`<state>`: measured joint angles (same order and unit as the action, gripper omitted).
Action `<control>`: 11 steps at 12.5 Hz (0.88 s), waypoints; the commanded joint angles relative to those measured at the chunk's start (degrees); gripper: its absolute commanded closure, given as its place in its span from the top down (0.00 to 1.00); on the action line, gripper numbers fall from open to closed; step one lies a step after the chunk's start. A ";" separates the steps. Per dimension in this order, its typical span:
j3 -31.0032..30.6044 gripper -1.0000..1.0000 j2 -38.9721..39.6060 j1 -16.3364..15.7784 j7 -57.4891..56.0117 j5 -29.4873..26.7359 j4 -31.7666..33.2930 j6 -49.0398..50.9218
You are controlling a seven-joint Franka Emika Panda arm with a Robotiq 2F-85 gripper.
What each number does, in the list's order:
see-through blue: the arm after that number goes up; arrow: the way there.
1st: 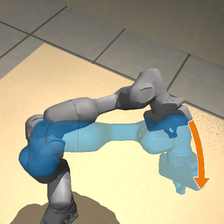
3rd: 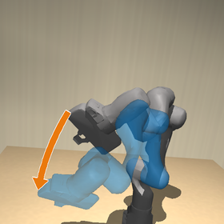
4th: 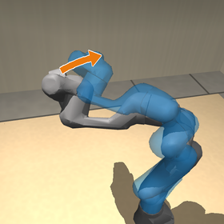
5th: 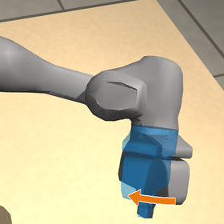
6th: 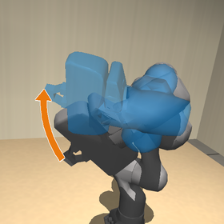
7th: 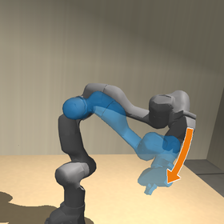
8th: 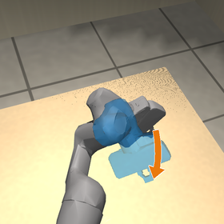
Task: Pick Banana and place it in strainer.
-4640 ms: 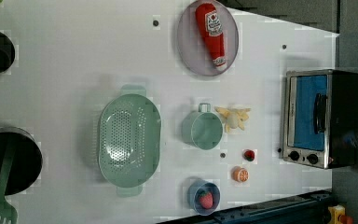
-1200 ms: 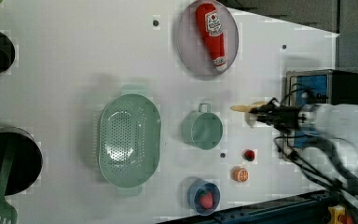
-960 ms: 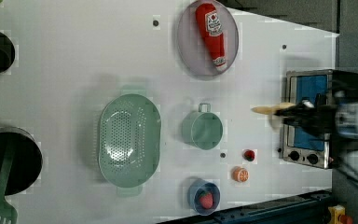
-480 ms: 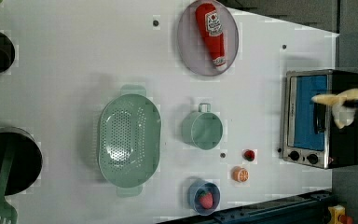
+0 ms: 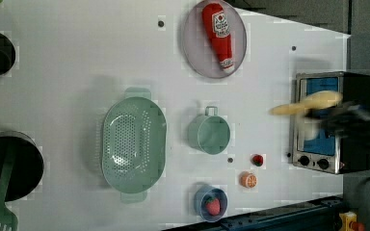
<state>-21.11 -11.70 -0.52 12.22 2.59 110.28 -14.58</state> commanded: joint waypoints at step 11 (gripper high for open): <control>-18.73 0.25 30.09 -4.04 44.70 9.41 6.30 -25.75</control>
<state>-42.10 21.71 -5.06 52.96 11.07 115.15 -39.45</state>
